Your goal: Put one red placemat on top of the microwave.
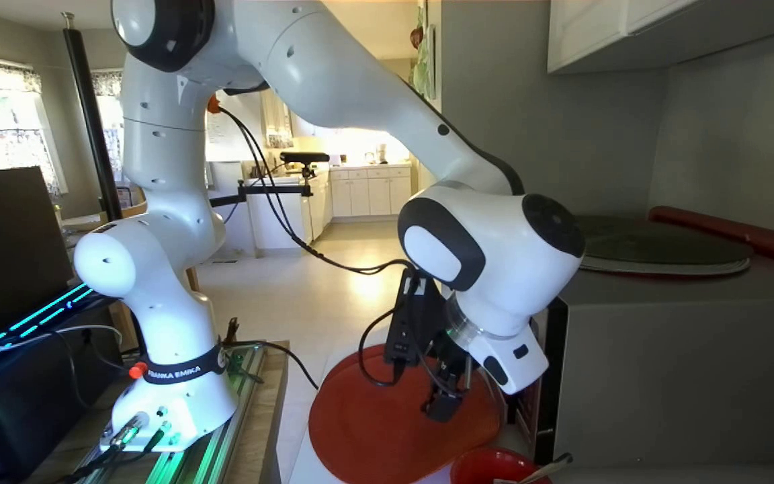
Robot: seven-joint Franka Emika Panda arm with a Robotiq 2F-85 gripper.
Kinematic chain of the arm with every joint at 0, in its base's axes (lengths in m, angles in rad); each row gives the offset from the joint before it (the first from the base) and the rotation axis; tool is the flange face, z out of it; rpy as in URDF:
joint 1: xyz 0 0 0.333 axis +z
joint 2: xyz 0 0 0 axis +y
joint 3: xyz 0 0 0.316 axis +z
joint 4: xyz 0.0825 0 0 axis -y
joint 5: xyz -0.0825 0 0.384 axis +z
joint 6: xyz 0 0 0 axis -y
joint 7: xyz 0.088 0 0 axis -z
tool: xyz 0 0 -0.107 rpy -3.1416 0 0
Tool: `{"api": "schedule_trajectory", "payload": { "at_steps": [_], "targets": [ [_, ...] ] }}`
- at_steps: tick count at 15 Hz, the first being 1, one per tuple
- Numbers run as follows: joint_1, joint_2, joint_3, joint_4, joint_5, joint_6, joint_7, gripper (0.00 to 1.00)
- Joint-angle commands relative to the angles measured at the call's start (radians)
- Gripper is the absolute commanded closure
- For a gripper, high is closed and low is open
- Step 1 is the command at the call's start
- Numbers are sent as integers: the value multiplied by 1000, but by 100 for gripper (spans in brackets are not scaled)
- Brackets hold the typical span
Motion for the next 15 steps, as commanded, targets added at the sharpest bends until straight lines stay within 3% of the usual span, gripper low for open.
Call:
{"api": "schedule_trajectory", "payload": {
  "at_steps": [1, 3, 4, 15],
  "targets": [
    [-57, -16, 20, -22, 38, 74, -175, 0],
    [-86, -9, 13, -9, 33, 38, -259, 0],
    [-59, 0, 16, -2, -1, 49, -170, 0],
    [-109, 68, 5, -9, 12, 107, -269, 0]
  ]
}}
